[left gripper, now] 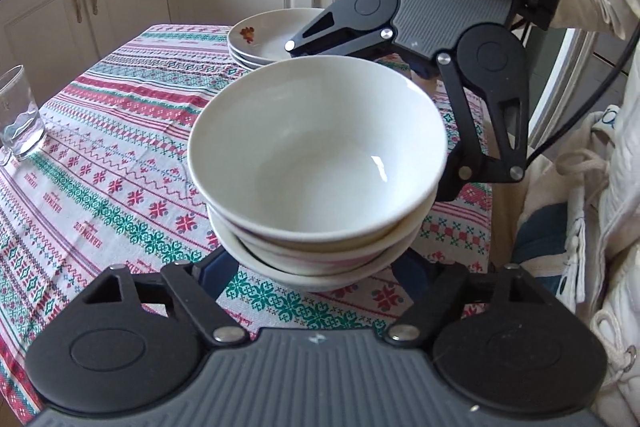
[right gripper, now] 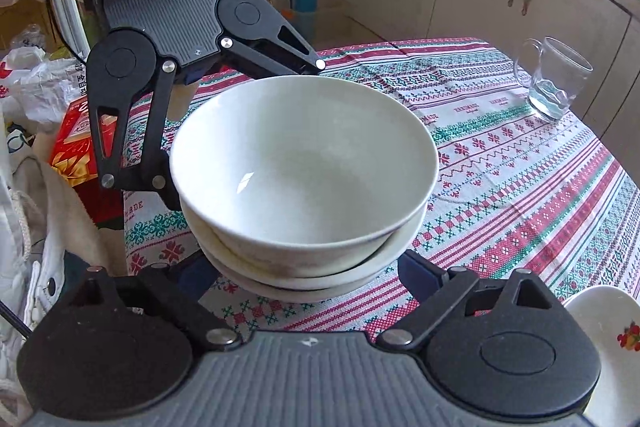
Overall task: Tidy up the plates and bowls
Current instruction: 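Grip the bowl stack with both tools from opposite sides and lift it, then carry the bowl stack with both tools over the plate stack and lower it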
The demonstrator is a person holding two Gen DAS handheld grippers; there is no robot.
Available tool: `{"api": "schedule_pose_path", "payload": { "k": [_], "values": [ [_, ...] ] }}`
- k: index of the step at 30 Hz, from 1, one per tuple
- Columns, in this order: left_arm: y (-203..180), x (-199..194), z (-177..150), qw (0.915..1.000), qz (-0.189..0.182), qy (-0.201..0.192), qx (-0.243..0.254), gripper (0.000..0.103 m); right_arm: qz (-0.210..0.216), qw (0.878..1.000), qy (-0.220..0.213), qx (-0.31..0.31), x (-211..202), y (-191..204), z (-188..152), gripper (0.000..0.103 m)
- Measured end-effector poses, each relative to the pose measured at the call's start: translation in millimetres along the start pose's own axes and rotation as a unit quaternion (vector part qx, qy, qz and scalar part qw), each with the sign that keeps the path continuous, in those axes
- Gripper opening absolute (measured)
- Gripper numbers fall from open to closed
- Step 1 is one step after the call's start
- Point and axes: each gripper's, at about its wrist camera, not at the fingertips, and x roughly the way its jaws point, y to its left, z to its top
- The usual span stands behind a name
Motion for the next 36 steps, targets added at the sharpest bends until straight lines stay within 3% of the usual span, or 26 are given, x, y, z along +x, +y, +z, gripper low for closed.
{"api": "schedule_pose_path", "payload": {
  "k": [13,36],
  "values": [
    [4.2,-0.1,0.1,0.9998,-0.014,-0.004,0.011,0.086,0.01,1.0,0.005,-0.006,0.7,-0.5,5.6,0.095],
    [12.0,4.5,4.4,0.9995,-0.032,-0.005,0.003,0.085,0.014,1.0,0.011,0.01,-3.0,0.2,6.9,0.093]
  ]
}}
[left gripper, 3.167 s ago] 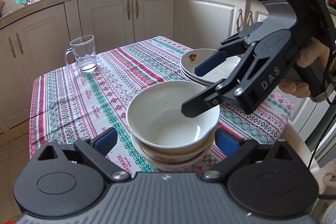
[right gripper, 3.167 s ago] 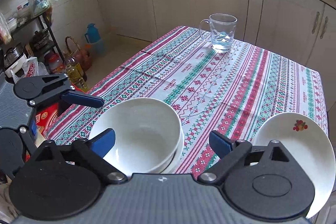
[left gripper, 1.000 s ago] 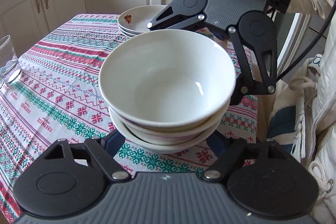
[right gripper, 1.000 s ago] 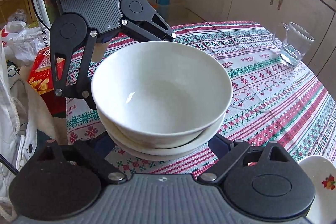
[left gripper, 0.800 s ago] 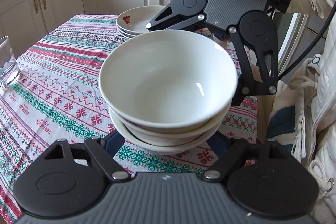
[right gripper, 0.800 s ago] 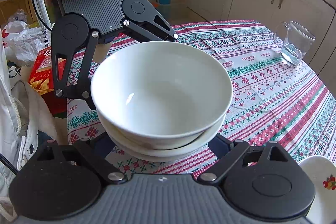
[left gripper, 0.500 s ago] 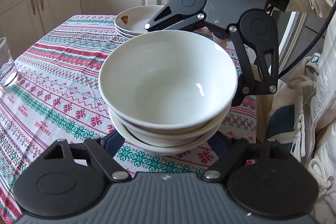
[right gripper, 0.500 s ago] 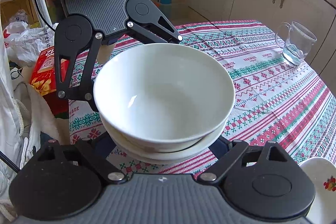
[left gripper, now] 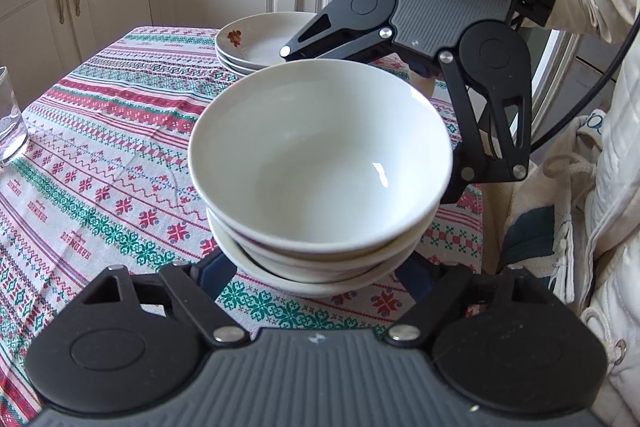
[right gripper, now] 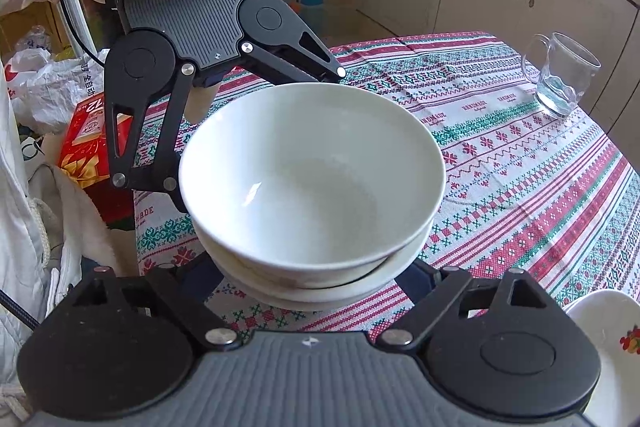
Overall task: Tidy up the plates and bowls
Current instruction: 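Carry the bowl stack with both tools over the plate stack and lower it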
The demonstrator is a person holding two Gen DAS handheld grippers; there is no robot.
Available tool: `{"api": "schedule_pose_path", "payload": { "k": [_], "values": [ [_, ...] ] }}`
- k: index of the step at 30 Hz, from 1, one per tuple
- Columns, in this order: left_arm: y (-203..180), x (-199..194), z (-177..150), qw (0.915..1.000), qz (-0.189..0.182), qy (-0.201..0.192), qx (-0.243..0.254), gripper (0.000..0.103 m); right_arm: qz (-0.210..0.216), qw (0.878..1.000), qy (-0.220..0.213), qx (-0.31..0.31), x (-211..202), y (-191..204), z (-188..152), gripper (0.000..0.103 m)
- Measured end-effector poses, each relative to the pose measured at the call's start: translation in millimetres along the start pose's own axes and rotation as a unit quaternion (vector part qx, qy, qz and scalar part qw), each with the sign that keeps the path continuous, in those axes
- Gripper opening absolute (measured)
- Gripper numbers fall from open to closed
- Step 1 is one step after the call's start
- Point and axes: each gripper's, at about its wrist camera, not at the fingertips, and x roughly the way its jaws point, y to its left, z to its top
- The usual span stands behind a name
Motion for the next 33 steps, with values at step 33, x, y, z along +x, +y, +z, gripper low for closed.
{"api": "schedule_pose_path", "payload": {
  "k": [33],
  "values": [
    [13.6,89.2,166.8,0.9936,-0.022,-0.037,0.104,0.085,-0.123,0.992,-0.003,0.034,-125.7,-93.6,-66.6,0.093]
  ]
}}
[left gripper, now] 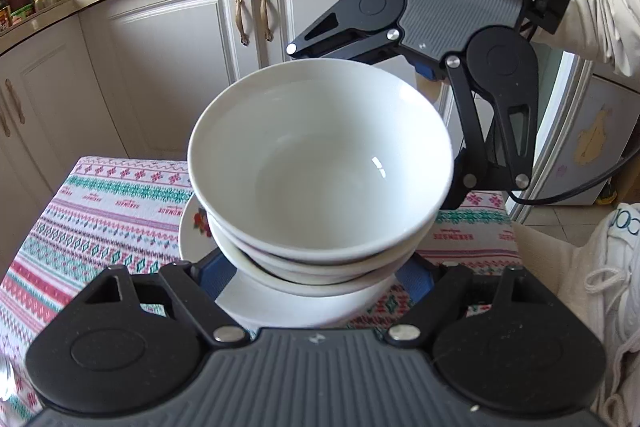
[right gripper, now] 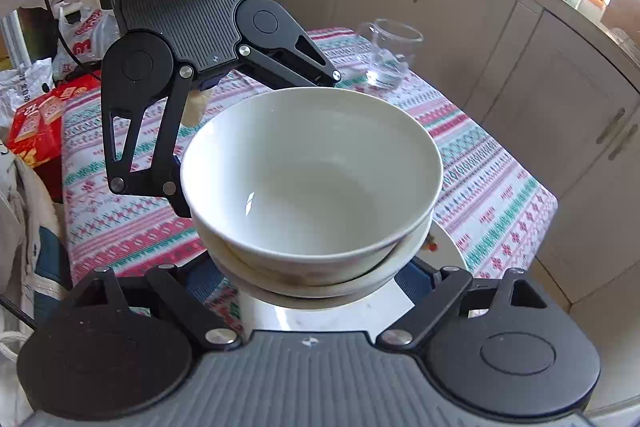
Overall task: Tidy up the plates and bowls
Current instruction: 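Carry the bowl stack with both tools over the plate stack and lower it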
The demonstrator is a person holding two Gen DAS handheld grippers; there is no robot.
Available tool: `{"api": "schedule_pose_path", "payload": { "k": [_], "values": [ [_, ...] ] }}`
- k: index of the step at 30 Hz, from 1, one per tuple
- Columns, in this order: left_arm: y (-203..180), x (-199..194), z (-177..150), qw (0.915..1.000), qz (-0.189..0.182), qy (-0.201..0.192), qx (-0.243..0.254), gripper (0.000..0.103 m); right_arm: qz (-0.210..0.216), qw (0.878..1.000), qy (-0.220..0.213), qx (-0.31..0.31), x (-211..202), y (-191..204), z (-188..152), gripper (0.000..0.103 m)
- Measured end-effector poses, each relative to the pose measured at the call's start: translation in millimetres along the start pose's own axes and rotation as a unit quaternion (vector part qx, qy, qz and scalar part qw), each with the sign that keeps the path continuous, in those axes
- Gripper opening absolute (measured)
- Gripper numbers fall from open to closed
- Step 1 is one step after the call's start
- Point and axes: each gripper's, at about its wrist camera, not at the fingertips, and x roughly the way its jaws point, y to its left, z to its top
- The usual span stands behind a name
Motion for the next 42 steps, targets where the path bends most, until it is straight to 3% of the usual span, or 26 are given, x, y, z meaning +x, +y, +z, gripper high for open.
{"api": "schedule_pose_path", "payload": {
  "k": [16,28,33,36,42],
  "values": [
    [20.5,46.4,7.2,0.9996,-0.016,0.023,-0.005,0.084,0.009,0.999,0.006,0.042,24.4,-39.2,-33.3,0.093],
    [21.3,45.6,3.2,0.9996,-0.017,0.019,-0.008,0.084,0.015,0.998,0.006,0.06,26.8,-46.6,-38.5,0.093],
    [12.4,44.2,4.1,0.9998,0.003,0.02,-0.004,0.087,0.012,0.998,-0.001,0.063,25.9,-44.5,-40.9,0.099],
    [5.9,40.8,3.9,0.9996,0.023,0.016,-0.006,0.099,0.015,0.997,-0.004,0.07,25.7,-42.9,-42.2,0.102],
    [-17.8,20.9,-0.4,0.9967,0.081,0.006,0.003,0.099,-0.018,0.997,0.001,0.073,15.2,-28.7,-42.4,0.103]
  ]
}}
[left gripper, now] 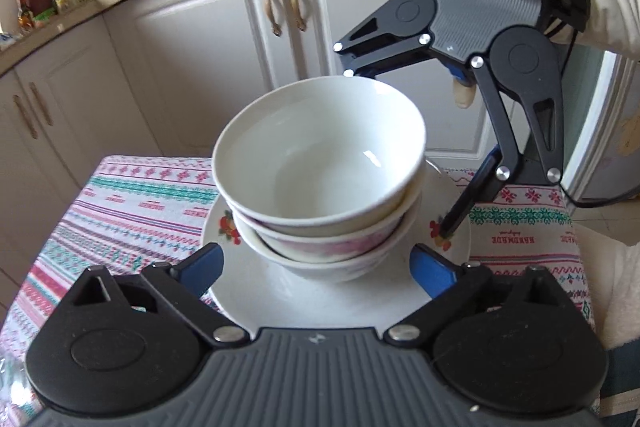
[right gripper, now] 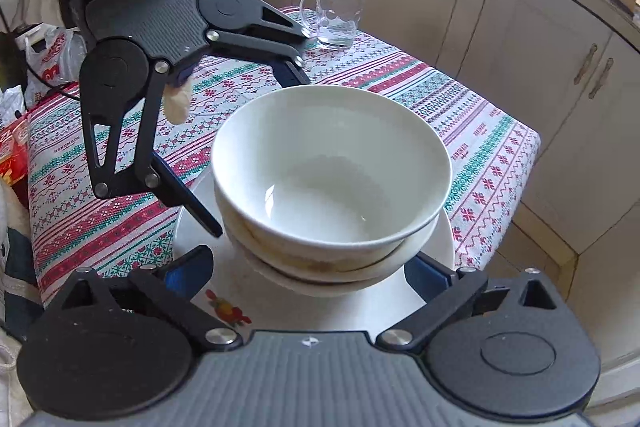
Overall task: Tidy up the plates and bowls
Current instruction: 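Carry the bowl stack with both tools over the plate stack and lower it, then open both tools and withdraw them from the stacked bowls and plates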
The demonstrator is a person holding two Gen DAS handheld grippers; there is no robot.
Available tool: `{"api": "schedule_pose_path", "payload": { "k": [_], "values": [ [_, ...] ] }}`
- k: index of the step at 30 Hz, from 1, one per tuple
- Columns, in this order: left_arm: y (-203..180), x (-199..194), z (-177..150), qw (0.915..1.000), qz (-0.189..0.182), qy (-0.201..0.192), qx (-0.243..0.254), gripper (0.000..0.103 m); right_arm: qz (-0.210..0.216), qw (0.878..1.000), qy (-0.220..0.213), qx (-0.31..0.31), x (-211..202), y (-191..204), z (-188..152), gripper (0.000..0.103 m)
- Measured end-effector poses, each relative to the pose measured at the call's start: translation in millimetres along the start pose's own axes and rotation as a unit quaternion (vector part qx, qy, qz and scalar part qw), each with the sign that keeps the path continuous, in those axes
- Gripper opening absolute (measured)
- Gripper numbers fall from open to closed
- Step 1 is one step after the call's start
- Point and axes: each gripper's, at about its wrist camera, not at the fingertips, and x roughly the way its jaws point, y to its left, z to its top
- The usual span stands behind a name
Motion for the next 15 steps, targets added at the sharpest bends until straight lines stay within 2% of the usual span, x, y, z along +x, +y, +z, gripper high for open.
{"api": "schedule_pose_path", "payload": {
  "k": [5,8,11,15],
  "values": [
    [-20.8,-28.7,-6.5,0.9976,0.065,-0.017,-0.016,0.1,-0.034,0.999,-0.003,0.014,-15.2,18.9,-1.6,0.103],
    [-33.8,-50.7,-9.0,0.9924,0.11,-0.031,-0.047,0.101,-0.068,0.997,-0.002,0.032,-23.7,34.1,0.1,0.103],
    [-49.7,-69.9,-7.5,0.9814,0.167,-0.042,-0.085,0.102,-0.113,0.992,0.0,0.059,-34.4,54.5,1.0,0.103],
    [-72.0,-97.3,-9.2,0.9592,0.228,-0.063,-0.155,0.102,-0.184,0.974,-0.002,0.129,-46.3,72.6,1.5,0.103]
  ]
}}
